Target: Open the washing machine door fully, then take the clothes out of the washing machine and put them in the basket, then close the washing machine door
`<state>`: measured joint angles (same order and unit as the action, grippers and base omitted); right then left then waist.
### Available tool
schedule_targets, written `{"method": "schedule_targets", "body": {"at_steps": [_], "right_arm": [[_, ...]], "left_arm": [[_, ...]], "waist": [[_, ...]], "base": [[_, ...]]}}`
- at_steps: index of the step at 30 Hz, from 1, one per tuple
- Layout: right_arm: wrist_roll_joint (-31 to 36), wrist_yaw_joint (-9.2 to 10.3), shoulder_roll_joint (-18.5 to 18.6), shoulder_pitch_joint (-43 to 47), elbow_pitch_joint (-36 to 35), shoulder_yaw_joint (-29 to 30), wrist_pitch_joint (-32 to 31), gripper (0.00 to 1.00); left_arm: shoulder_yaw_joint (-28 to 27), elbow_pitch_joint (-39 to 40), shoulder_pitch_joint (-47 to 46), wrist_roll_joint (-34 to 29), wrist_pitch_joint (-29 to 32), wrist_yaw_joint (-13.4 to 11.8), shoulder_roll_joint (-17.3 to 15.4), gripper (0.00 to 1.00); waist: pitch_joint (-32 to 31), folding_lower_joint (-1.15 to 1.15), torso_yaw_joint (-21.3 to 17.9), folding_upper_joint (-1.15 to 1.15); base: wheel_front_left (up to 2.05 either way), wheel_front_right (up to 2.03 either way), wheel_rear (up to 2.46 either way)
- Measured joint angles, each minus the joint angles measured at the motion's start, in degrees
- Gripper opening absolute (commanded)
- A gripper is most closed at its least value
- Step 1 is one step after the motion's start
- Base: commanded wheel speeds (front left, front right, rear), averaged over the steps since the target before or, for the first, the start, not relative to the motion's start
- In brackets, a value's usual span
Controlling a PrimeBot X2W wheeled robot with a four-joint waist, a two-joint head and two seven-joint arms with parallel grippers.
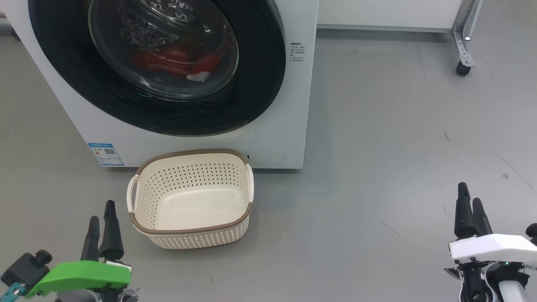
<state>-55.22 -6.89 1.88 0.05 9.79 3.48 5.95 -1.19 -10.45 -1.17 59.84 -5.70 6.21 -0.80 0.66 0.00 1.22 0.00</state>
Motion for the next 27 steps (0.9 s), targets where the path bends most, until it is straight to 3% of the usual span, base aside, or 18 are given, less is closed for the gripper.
{"method": "schedule_targets", "body": {"at_steps": [18, 27], "right_arm": [[16.21, 1.22, 0.01, 0.0, -1.62, -2.41, 3.53, 1.0], [25.41, 2.01, 0.15, 0.13, -1.63, -4.67, 5.58, 1.0]], "left_arm": [[5.72, 2.07, 0.01, -20.48, -3.8, -3.69, -0.32, 1.0], [8.87, 2.0, 0.04, -32.0, -5.75, -7.0, -0.71, 1.0]], "waist": [[-0.22, 0.0, 0.44, 0.0], [-0.29, 0.0, 0.69, 0.0]], "base": [[0.0, 0.0, 0.0], [0.0, 0.0, 0.0]]}}
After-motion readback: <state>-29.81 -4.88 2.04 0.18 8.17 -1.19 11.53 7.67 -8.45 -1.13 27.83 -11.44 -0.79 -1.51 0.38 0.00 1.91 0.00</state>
